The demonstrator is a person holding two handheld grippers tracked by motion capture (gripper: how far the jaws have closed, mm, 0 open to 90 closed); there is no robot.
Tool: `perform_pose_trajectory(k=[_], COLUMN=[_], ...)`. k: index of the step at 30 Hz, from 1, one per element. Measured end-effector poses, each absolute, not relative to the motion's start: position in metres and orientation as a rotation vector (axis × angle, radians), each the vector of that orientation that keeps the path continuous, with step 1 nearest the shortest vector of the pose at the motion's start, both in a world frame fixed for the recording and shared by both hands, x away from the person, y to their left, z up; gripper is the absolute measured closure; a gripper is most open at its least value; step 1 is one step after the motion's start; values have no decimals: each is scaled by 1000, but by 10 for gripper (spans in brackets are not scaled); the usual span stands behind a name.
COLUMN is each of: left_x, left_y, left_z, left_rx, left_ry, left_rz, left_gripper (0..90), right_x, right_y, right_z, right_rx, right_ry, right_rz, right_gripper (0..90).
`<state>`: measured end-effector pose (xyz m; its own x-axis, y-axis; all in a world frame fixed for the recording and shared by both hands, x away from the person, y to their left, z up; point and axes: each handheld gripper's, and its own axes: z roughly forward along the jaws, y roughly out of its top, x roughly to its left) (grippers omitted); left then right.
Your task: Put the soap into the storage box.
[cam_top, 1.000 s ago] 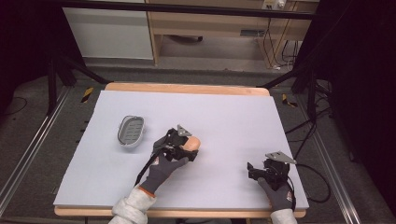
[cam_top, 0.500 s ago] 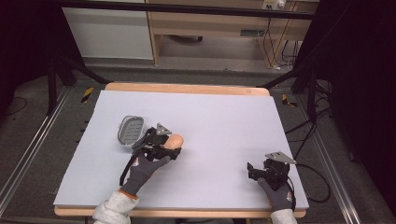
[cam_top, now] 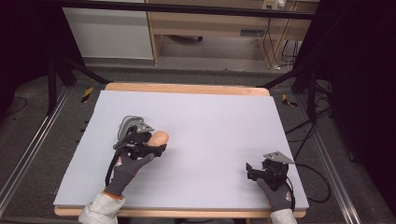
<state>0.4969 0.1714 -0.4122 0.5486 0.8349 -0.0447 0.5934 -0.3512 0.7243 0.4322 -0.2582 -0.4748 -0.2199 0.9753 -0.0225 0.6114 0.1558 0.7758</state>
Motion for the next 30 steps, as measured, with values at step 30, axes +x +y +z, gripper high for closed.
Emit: perform_pose_trajectory(k=[30], left_x=[536], left_y=[228], left_z=[-409], left_rx=[1976], left_ry=[1329], left_rz=[532], left_gripper=[314], right_x=[435], right_y=[-254], right_z=[-476], right_rx=[1496], right_ry=[1910], right_rz=[871], right_gripper=[56])
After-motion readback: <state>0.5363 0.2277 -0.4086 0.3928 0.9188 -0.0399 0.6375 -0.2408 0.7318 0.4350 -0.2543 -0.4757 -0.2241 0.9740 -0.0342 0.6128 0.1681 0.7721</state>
